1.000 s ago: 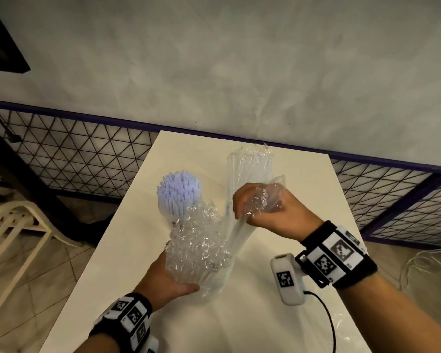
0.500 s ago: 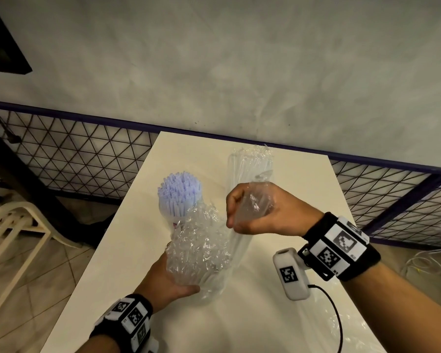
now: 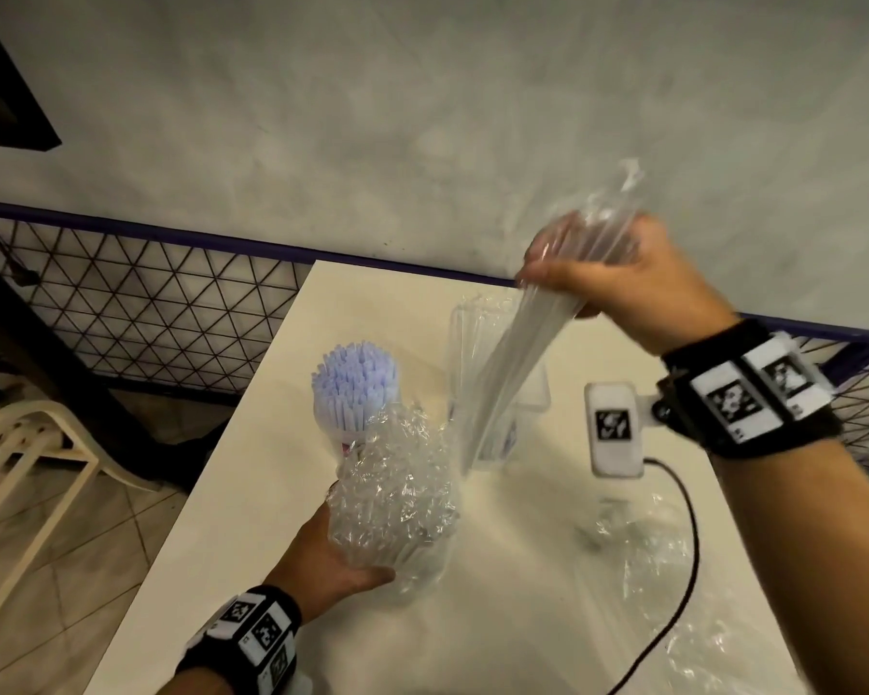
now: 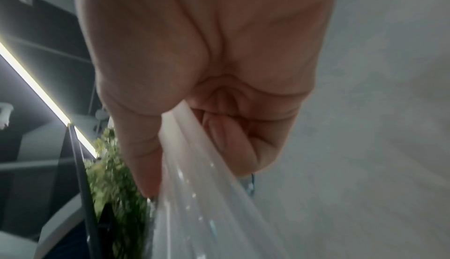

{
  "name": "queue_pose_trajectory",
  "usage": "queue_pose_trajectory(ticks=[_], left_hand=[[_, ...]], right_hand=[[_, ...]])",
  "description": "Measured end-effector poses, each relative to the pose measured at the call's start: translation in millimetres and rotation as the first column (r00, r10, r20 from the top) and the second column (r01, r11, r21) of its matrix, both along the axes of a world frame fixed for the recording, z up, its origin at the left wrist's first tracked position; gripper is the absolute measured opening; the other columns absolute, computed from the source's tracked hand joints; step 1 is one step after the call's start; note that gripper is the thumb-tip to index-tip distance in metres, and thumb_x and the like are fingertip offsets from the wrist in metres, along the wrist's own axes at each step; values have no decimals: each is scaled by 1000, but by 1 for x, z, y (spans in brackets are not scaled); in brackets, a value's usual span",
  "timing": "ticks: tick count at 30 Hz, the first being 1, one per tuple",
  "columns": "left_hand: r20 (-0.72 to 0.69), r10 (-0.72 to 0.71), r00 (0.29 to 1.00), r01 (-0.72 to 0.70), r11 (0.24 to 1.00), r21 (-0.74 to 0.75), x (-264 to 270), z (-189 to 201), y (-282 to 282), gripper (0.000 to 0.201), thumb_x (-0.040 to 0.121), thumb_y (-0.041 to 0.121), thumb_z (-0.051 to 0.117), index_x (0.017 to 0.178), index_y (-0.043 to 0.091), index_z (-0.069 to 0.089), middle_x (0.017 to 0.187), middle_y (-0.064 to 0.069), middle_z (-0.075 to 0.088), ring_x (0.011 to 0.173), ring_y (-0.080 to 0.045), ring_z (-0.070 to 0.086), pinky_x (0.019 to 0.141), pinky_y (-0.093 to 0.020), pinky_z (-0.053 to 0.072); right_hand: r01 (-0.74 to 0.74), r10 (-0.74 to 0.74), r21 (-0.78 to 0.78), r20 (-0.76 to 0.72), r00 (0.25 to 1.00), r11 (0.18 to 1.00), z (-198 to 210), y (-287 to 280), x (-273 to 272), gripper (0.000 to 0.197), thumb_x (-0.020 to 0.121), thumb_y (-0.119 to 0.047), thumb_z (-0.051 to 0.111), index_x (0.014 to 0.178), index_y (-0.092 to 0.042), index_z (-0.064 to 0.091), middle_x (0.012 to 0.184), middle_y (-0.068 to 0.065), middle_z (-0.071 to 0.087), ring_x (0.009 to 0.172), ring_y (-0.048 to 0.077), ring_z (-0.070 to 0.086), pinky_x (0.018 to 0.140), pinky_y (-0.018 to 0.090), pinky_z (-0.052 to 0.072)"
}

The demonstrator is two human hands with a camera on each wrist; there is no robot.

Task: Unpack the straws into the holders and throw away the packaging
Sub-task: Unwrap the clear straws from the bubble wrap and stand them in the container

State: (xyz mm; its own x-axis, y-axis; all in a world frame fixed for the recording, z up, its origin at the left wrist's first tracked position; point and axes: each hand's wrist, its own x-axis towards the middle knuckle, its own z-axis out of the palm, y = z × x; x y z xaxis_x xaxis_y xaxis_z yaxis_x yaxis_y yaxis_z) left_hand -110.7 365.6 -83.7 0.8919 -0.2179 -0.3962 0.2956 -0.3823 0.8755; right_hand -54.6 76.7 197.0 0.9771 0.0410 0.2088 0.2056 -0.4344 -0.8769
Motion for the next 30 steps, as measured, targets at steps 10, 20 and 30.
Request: queue_pose_trajectory(ticks=[10, 20, 30], left_hand=[[-4, -20, 1000, 21, 1000, 15, 1, -6, 3, 105, 35, 41, 95, 128, 25, 50, 110, 7, 69, 99, -3, 66, 87, -18, 47], [8, -36, 999, 36, 998, -47, 0, -5, 4, 106, 33, 47, 95, 128, 25, 53, 112, 8, 70, 103, -6, 67, 97, -30, 49], [-14, -36, 999, 34, 989, -141, 0, -4, 3, 113, 32, 38, 98, 132, 23, 47, 116, 3, 69, 104, -5, 67, 85, -17, 51]], right_hand=[[202, -198, -83, 53, 979, 976, 2, -31, 69, 14, 80, -21, 81, 88, -16, 71, 81, 0, 71, 71, 13, 69, 56, 27, 52], [181, -323, -518, -198, 926, 836, -125, -29, 105, 58, 63, -46, 90, 108, -17, 69, 110, 2, 69, 105, 23, 63, 86, 30, 49], [260, -157, -495, 241, 958, 829, -129, -37, 105, 113, 62, -37, 93, 153, -25, 26, 159, 0, 25, 141, 18, 35, 110, 28, 35]])
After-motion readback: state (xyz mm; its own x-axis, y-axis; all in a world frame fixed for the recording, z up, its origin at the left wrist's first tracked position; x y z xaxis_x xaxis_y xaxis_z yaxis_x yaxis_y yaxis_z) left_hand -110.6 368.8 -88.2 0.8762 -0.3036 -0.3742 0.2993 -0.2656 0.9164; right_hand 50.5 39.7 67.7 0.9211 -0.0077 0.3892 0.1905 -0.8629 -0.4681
